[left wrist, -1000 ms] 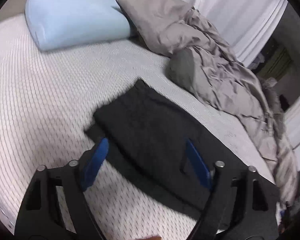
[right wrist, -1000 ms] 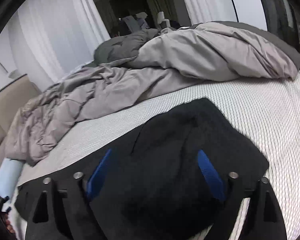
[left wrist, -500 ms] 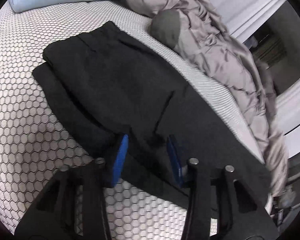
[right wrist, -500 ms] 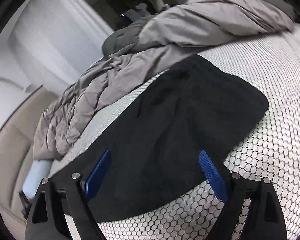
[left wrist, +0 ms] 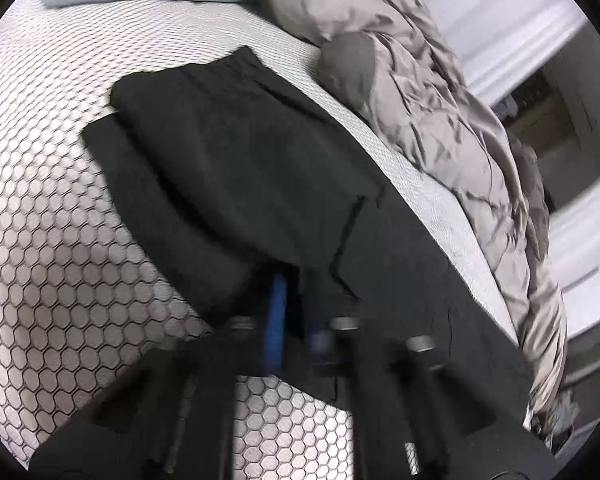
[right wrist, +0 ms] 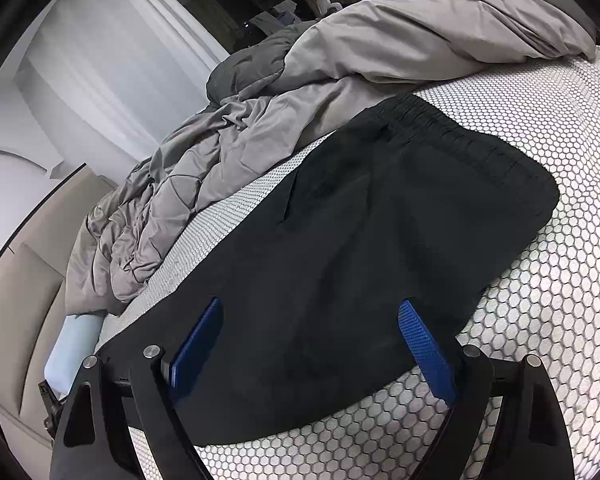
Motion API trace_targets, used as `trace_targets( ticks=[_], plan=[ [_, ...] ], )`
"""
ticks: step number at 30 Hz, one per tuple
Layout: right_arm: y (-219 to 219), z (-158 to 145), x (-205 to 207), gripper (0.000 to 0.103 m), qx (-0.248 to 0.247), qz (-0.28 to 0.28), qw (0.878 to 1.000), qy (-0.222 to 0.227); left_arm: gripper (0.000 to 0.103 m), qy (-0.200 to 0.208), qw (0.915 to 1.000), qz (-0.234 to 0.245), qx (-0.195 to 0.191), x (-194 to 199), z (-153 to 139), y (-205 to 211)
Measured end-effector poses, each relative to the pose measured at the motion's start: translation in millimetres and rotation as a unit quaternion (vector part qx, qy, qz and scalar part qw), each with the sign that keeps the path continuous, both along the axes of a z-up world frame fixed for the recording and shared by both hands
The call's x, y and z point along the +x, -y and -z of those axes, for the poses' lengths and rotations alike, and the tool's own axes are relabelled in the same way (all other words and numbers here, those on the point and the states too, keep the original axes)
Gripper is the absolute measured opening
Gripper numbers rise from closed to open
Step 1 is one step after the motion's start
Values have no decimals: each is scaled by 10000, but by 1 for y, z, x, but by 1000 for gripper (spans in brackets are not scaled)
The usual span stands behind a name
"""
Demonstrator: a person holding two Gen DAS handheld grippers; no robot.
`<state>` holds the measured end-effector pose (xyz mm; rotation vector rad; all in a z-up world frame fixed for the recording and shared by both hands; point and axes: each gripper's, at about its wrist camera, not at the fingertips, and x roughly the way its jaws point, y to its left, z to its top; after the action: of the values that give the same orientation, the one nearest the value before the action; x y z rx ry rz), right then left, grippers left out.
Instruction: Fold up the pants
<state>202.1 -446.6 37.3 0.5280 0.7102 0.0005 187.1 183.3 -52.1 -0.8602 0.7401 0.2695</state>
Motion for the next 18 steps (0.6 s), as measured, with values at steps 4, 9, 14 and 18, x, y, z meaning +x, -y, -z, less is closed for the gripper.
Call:
trace_targets(
  ticks=[4, 9, 14, 18],
  plan=[
    [3, -2, 0, 91, 137, 112, 9998, 63, 0, 273, 9996, -83, 60, -18, -13, -1],
    [5, -2, 2, 91, 197, 148, 9997, 43, 1, -236, 9989, -49, 408, -24, -1, -4],
    [8, -4, -1, 91, 260, 171, 9995, 73, 28, -39, 9999, 90, 43, -40, -10, -3],
    [20, -6, -7, 91, 388, 359, 9986, 86, 37, 18, 9987, 290, -415, -46, -3, 1]
  ],
)
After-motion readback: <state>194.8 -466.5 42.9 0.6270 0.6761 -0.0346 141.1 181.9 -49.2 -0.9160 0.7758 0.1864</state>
